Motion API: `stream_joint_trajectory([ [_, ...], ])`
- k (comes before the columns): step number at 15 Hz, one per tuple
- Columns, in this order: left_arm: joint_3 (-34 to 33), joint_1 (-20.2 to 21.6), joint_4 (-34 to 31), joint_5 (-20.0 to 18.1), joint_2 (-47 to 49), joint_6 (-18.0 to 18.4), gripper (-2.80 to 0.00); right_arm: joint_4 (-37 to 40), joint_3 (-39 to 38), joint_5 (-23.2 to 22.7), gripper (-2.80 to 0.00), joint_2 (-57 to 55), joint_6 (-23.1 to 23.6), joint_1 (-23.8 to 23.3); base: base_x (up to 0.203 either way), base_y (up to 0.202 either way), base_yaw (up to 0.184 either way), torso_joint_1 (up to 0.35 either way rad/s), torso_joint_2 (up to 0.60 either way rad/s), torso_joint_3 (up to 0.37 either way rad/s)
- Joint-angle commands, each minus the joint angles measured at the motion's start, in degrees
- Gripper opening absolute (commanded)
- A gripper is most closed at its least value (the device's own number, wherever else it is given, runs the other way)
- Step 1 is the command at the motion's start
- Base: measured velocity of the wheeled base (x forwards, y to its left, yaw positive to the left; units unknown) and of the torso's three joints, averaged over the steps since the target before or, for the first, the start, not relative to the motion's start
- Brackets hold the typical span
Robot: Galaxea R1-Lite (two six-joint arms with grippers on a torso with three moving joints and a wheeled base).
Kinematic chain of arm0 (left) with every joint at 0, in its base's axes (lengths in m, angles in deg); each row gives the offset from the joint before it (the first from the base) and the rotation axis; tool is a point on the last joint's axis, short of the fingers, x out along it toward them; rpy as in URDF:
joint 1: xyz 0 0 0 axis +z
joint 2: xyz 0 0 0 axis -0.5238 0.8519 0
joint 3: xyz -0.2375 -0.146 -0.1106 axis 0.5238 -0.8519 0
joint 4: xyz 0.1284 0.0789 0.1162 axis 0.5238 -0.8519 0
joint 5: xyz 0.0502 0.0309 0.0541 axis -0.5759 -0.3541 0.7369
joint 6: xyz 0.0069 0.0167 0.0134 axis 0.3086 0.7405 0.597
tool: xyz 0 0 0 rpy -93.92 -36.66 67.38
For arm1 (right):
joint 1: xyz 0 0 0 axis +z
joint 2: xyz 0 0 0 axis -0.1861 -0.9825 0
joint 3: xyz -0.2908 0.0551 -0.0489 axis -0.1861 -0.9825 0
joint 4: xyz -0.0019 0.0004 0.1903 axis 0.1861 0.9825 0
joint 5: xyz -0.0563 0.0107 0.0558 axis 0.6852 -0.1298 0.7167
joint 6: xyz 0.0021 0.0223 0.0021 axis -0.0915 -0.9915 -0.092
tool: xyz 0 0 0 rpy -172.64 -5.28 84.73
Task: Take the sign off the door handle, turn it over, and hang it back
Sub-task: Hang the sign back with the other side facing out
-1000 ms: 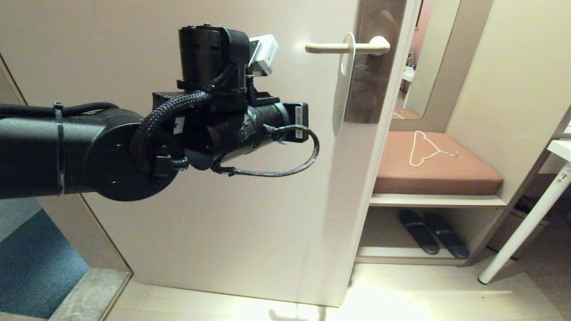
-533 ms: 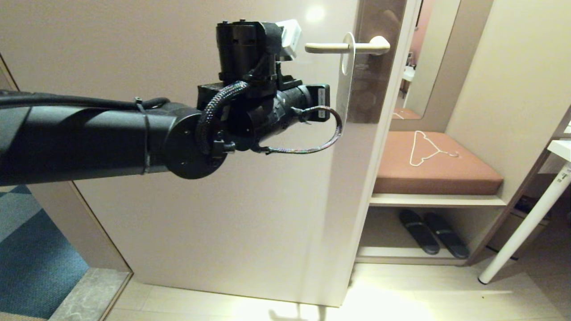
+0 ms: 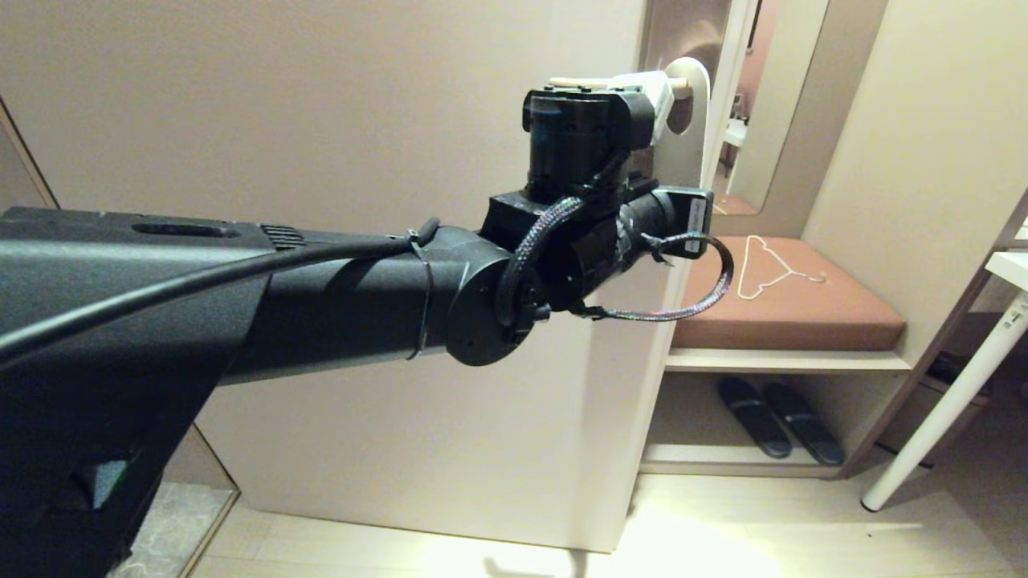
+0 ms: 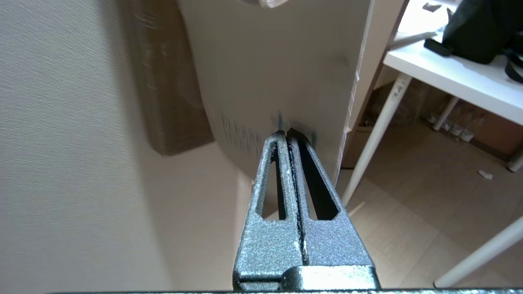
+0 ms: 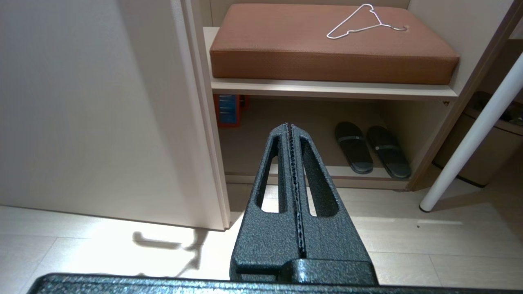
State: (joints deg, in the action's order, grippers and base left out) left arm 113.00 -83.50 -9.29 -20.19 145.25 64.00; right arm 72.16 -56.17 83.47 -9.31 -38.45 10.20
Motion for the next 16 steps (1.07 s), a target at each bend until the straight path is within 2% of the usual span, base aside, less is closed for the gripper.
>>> stream_joint_trajectory([
  [1, 0.7, -0.6, 0.1, 0.0, 1.7, 0.0, -2.80, 0.0, 0.0, 0.0, -2.80, -0.1, 0.0, 0.0, 0.000, 0.000, 0.000, 0.000, 0.00, 0.000],
  [5, 1.4, -0.5, 0.1, 0.0, 2.6, 0.0, -2.80, 0.0, 0.0, 0.0, -2.80, -0.1, 0.0, 0.0, 0.000, 0.000, 0.000, 0.000, 0.00, 0.000],
  [8, 5.5, -0.5, 0.1, -0.5, 4.9, 0.0, -2.80, 0.0, 0.0, 0.0, -2.80, -0.1, 0.0, 0.0, 0.000, 0.000, 0.000, 0.000, 0.00, 0.000],
  [12, 5.5, -0.5, 0.8, -1.4, 6.2, 0.3, -2.80, 0.0, 0.0, 0.0, -2.80, -0.1, 0.0, 0.0, 0.000, 0.000, 0.000, 0.000, 0.00, 0.000],
  [16, 5.5, -0.3, 7.7, -1.4, 9.2, 1.2, -2.80, 0.0, 0.0, 0.0, -2.80, -0.1, 0.0, 0.0, 0.000, 0.000, 0.000, 0.000, 0.00, 0.000],
])
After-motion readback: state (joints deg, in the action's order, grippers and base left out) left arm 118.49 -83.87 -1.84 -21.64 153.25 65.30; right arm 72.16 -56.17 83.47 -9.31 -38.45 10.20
